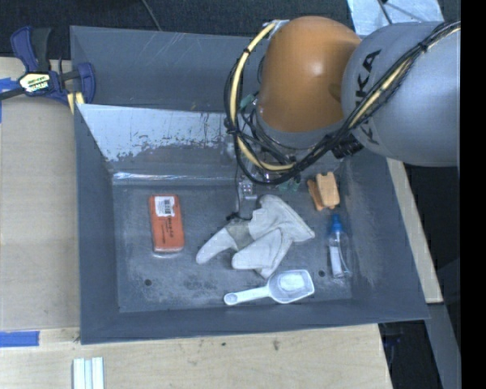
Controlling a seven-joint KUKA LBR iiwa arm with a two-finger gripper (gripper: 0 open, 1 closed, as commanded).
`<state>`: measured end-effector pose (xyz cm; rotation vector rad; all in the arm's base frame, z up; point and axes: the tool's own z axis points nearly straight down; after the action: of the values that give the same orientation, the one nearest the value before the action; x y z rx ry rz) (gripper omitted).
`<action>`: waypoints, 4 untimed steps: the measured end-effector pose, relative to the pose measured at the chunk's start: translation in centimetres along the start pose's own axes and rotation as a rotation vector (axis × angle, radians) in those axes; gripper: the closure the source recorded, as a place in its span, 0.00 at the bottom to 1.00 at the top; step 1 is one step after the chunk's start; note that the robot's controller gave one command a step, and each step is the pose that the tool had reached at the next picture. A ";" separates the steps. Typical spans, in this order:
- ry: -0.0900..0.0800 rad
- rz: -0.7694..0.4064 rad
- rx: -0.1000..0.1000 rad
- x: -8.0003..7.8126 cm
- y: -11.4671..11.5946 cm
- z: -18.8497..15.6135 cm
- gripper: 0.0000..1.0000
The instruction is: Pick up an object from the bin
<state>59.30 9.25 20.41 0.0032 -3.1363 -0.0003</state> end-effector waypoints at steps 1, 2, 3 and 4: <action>-0.009 0.002 -0.001 -0.2 0.0 -0.5 0.00; -0.013 -0.059 0.000 3.4 -2.6 4.5 0.00; -0.011 -0.095 0.001 4.0 -4.6 9.9 0.00; -0.010 -0.235 0.000 2.2 -5.6 13.1 1.00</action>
Offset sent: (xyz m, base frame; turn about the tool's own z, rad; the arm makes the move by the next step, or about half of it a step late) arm -0.0644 -0.0471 -0.0876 -0.1026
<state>57.00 3.64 7.28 0.3724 -3.1242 -0.0012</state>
